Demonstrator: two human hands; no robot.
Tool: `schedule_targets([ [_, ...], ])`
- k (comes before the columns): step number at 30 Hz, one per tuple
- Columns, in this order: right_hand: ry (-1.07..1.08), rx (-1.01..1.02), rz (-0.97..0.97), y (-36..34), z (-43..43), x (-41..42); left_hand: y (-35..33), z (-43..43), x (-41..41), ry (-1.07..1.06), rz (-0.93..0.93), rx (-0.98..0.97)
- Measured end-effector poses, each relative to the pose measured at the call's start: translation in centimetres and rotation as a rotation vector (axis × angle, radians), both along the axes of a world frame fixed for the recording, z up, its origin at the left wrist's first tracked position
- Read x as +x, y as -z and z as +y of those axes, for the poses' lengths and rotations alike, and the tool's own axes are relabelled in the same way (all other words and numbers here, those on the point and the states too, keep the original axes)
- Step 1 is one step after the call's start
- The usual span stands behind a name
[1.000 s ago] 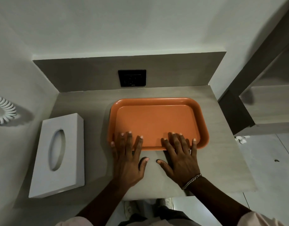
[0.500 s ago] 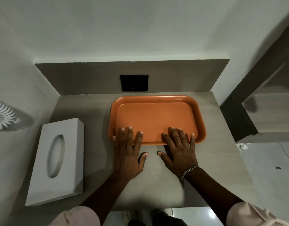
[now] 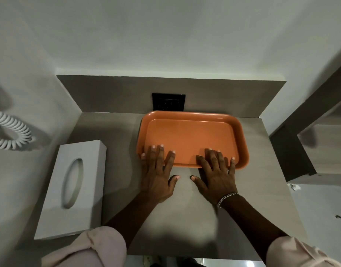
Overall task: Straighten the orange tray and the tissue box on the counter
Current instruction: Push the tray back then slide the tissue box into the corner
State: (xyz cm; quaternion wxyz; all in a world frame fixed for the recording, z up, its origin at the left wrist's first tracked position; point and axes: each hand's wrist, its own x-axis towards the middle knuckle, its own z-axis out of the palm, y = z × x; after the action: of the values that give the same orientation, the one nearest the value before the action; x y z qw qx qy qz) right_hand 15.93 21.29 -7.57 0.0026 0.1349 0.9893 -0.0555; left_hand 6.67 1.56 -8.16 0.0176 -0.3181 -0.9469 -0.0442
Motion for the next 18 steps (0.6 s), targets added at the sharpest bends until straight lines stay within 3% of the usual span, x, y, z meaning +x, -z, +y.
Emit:
schedule_targets([
  [8,0.009,-0.027,0.002,-0.3,-0.1,-0.3,-0.4,-0.5,-0.3,0.044,-0.025,0.022],
  [18,-0.146,-0.11,0.09,-2.9,-3.9,-1.0,-3.0,-4.2,0.2,-0.031,-0.048,0.278],
])
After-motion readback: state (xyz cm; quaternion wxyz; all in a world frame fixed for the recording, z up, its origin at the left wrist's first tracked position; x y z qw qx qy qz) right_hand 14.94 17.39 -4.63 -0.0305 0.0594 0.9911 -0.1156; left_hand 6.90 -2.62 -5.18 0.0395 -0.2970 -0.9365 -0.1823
